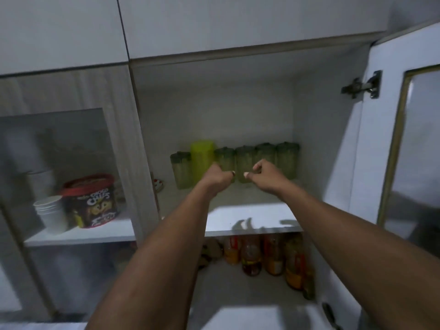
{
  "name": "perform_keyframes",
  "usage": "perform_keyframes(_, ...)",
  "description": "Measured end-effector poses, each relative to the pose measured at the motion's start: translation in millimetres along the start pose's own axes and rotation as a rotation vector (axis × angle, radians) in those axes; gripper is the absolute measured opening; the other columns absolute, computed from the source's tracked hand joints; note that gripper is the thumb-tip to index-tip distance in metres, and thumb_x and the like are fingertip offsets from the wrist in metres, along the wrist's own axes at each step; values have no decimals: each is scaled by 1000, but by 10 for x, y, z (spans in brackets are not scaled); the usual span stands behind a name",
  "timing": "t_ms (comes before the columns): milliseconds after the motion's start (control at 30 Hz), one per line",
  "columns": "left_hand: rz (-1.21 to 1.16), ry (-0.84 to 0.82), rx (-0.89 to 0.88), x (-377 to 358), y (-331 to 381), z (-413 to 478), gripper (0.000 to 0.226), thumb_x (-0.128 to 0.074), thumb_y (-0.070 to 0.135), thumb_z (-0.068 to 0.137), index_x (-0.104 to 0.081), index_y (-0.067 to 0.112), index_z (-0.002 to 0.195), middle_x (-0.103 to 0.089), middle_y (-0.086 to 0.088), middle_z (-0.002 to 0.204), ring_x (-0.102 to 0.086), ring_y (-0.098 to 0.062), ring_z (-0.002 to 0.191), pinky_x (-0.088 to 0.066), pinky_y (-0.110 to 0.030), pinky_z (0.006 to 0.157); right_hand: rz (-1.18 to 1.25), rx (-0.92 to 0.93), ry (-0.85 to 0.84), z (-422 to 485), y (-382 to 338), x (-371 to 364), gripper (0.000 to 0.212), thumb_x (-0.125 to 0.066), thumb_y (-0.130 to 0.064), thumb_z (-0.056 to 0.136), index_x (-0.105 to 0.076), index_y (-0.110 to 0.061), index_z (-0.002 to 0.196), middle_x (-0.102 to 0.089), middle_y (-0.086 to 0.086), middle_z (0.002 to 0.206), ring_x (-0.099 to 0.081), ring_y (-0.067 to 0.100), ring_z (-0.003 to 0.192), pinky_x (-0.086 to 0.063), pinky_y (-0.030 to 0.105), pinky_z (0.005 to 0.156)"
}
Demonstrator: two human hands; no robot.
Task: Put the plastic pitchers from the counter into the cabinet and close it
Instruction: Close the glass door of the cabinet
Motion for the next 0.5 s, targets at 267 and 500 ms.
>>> perform_keyframes(267, -12, -163, -183, -310, 844, -1269, 65, -62, 29, 95, -35, 13, 151, -46, -16, 149, -50, -39, 134, -44, -54, 111, -57, -22, 164, -1312, -168, 1334, 31, -63, -33, 94, -52, -14, 115, -55, 7, 114, -53, 23, 101, -44, 32, 74)
perform_keyframes(500, 3, -279, -442, -718, 1384, -2497, 62, -63, 28, 92, -40, 8, 146, -46, -18, 147, -51, -34, 130, -45, -45, 109, -184, -75, 406, -2488, -147, 2262, 30, -65, -37, 90, -55, -18, 111, -61, 6, 113, -59, 22, 99, -49, 37, 83)
Point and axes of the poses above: each hand's wrist, its own z-axis towards the middle knuckle, its own x-axis out of the back of the hand, y = z × x, the point moved 7 cm from there along z, towards the middle knuckle
